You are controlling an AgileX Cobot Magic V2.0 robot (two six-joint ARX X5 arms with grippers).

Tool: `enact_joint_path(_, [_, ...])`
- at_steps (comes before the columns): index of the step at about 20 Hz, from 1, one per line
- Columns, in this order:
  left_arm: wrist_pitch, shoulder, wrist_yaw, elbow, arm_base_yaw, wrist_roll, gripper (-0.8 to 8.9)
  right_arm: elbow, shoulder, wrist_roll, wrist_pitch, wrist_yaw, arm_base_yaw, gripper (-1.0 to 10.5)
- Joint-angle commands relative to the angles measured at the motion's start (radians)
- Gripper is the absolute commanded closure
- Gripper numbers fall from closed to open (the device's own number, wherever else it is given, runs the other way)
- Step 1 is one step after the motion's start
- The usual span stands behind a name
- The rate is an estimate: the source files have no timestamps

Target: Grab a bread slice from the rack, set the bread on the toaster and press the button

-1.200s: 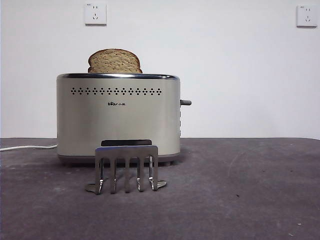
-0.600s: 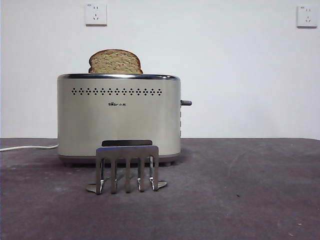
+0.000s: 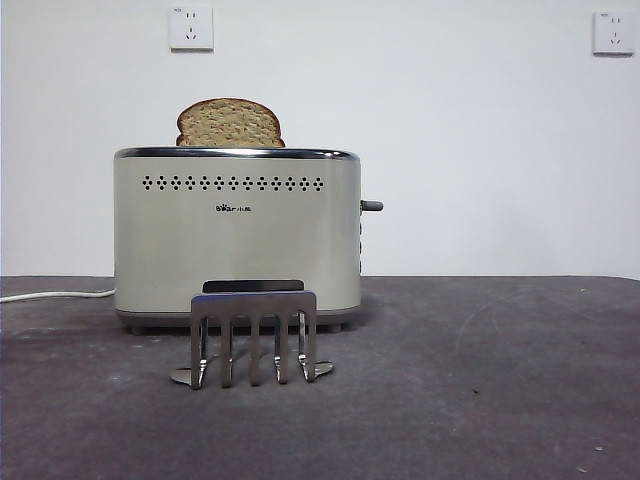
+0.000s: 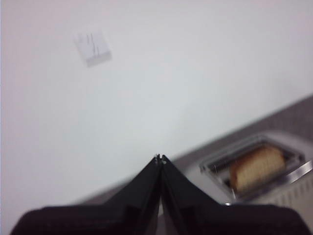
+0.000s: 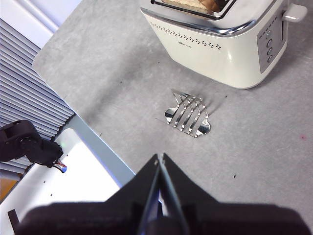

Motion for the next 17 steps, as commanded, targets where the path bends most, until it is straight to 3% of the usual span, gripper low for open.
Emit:
enact_joint_path(1, [0.064, -0.108, -0.007, -0.225, 0.003, -0.005, 8.17, -0.004, 0.0, -0.009, 0.005, 0.002, 0.001, 9.5])
enact_joint_path(7, [0.18, -0.339, -0.051, -0.603, 0.003, -0.055, 8.17, -0.004, 0.0, -0.009, 0.005, 0.002, 0.001, 9.5])
enact_joint_path(14, [0.177, -0.532, -0.05, -0.833, 0.003, -0.054, 8.17, -0.004, 0.0, -0.008, 0.005, 0.002, 0.001, 9.5])
enact_joint_path(17, [0.171, -0.536, -0.048, -0.894, 0.004, -0.058, 8.17, -0.004, 0.0, -0.009, 0.005, 0.002, 0.001, 9.5])
